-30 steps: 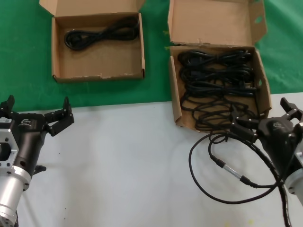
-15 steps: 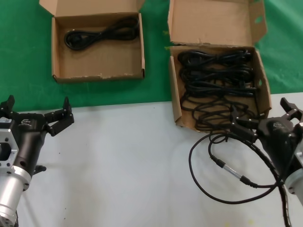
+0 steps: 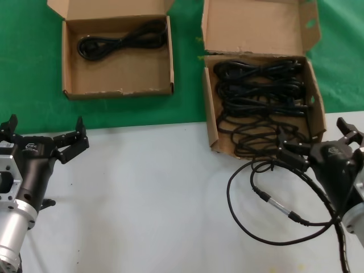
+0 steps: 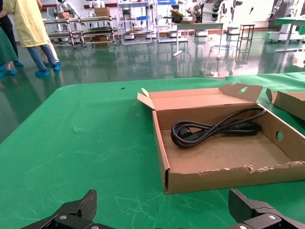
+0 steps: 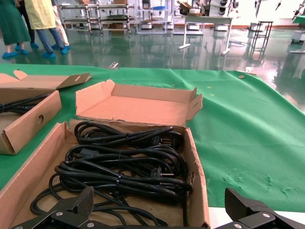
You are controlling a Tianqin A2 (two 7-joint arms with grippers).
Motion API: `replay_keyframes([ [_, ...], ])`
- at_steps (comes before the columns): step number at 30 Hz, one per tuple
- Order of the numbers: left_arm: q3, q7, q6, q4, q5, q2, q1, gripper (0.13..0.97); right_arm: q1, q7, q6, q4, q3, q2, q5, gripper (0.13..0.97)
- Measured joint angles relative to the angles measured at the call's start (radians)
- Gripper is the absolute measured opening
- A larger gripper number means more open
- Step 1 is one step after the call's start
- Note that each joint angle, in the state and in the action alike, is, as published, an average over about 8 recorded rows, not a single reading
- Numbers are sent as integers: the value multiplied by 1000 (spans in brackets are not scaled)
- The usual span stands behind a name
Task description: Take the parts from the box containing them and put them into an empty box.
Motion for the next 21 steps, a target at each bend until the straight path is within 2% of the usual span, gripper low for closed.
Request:
replay_keyframes([
  [21,0,0,0,0,0,0,0,966,0,0,0,0,0,0,0,966],
])
